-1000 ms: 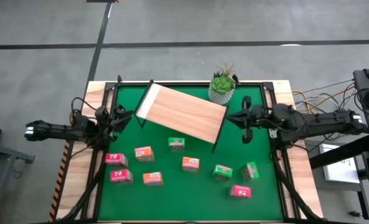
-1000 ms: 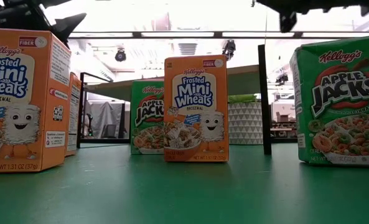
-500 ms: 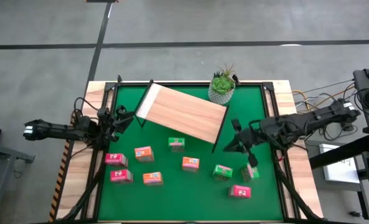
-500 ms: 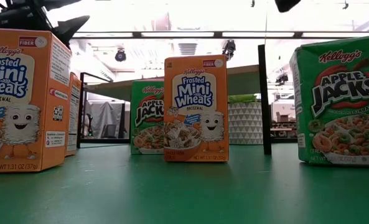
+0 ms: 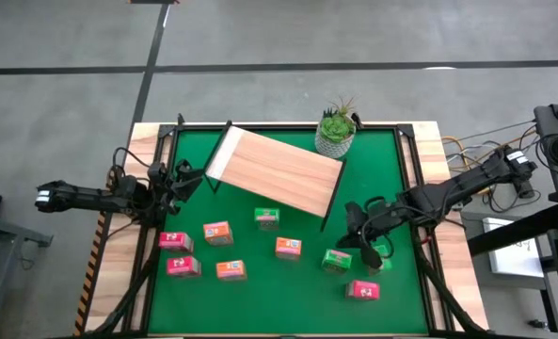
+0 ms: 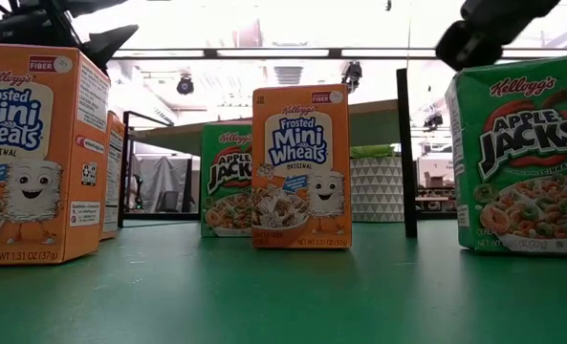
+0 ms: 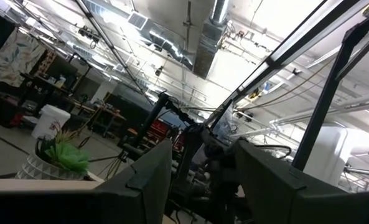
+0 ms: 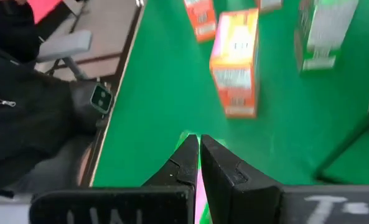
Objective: Stack cereal on shelf
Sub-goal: Put the middle green cereal box on the shelf
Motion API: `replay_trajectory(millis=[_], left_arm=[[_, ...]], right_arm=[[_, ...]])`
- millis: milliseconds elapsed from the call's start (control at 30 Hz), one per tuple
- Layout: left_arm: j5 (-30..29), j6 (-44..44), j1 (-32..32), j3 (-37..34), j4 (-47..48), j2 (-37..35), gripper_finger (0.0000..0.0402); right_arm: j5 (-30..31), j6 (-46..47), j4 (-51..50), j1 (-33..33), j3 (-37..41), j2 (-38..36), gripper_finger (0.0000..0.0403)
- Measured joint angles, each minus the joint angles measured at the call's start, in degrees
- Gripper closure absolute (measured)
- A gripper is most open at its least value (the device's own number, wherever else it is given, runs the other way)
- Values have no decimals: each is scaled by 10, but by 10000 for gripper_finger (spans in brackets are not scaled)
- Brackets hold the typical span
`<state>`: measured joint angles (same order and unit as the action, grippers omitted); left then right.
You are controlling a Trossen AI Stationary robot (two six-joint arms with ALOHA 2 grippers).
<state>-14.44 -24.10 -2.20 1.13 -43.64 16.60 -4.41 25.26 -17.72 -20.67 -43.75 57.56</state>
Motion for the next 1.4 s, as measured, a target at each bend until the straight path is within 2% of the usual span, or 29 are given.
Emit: replay_trajectory(millis=[133, 467, 767, 1100, 1233, 1400], left_arm=[[0, 0, 0, 0, -1, 0, 239], [0, 1, 0, 0, -3, -1, 239], [0, 30, 0, 0, -21, -1, 239], [0, 31, 0, 0, -22, 0, 239], [0, 30, 0, 0, -21, 0, 239], [0, 30, 0, 0, -20, 0, 239]], right_arm=[[6, 31, -30, -15, -25, 24, 394], [108, 53, -194, -64, -172, 115, 394], [120, 86, -315, -72, -271, 197, 394], [119, 75, -324, -64, -317, 272, 390], [119, 78, -368, -64, -346, 284, 361], [121, 110, -397, -69, -353, 284, 290]])
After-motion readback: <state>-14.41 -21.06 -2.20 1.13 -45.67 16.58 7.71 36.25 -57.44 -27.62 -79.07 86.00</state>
